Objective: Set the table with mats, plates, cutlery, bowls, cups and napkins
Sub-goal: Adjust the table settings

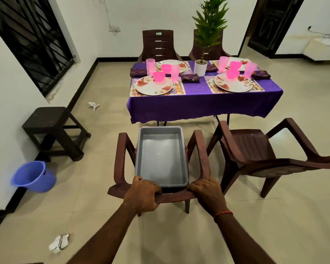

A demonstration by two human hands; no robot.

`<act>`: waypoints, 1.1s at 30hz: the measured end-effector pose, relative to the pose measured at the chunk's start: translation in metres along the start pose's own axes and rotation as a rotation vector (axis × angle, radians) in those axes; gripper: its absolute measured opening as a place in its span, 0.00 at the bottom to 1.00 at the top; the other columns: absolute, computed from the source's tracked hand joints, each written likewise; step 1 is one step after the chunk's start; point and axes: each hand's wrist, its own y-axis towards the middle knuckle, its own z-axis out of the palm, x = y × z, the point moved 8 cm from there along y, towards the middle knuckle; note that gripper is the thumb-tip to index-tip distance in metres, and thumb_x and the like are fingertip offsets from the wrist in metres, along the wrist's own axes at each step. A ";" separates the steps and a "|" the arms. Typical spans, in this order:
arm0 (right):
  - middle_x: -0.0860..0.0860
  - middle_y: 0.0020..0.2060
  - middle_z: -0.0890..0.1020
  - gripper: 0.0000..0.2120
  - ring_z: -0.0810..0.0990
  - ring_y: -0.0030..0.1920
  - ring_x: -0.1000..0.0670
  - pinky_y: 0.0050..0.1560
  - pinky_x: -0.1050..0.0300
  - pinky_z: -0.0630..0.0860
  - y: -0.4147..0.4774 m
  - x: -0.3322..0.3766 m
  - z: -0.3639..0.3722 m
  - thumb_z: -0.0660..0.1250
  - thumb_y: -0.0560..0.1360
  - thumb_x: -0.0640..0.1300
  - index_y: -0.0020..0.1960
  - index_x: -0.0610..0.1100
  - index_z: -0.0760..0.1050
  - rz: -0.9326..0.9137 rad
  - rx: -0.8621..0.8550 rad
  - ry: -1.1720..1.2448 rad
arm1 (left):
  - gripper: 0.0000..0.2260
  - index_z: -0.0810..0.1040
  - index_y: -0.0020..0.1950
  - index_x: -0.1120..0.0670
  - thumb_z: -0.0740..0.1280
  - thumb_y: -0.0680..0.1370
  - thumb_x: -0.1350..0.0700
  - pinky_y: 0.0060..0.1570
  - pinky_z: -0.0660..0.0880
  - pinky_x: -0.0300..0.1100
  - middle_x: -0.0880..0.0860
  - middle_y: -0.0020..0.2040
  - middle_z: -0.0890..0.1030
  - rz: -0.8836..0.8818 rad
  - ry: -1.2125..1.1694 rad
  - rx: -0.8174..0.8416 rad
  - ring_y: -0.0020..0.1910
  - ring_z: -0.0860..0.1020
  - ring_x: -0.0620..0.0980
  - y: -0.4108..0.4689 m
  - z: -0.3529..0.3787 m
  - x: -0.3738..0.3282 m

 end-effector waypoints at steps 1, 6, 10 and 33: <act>0.61 0.47 0.85 0.12 0.83 0.50 0.56 0.55 0.51 0.76 0.002 -0.003 0.001 0.71 0.73 0.60 0.55 0.59 0.79 0.002 -0.004 0.004 | 0.18 0.82 0.59 0.44 0.62 0.74 0.39 0.67 0.61 0.49 0.42 0.52 0.84 0.004 -0.006 -0.005 0.53 0.79 0.44 0.003 0.000 -0.001; 0.61 0.47 0.84 0.10 0.83 0.50 0.56 0.55 0.52 0.75 0.015 -0.016 0.003 0.69 0.75 0.60 0.54 0.59 0.79 -0.010 0.027 -0.007 | 0.18 0.83 0.58 0.44 0.63 0.74 0.39 0.65 0.63 0.48 0.42 0.50 0.84 0.022 -0.067 -0.001 0.50 0.79 0.44 0.017 -0.003 -0.004; 0.61 0.45 0.84 0.09 0.83 0.49 0.56 0.53 0.52 0.75 0.018 -0.019 0.002 0.69 0.75 0.59 0.54 0.58 0.80 0.013 0.024 -0.007 | 0.19 0.84 0.58 0.44 0.64 0.73 0.39 0.64 0.66 0.47 0.42 0.50 0.85 0.052 -0.114 -0.028 0.49 0.81 0.45 0.022 -0.003 -0.002; 0.59 0.38 0.84 0.11 0.83 0.42 0.54 0.48 0.52 0.77 0.011 -0.005 -0.003 0.80 0.67 0.52 0.47 0.56 0.83 0.048 0.042 0.015 | 0.22 0.85 0.55 0.42 0.64 0.69 0.33 0.44 0.76 0.34 0.40 0.48 0.85 0.001 -0.220 -0.063 0.44 0.81 0.41 0.012 -0.003 0.011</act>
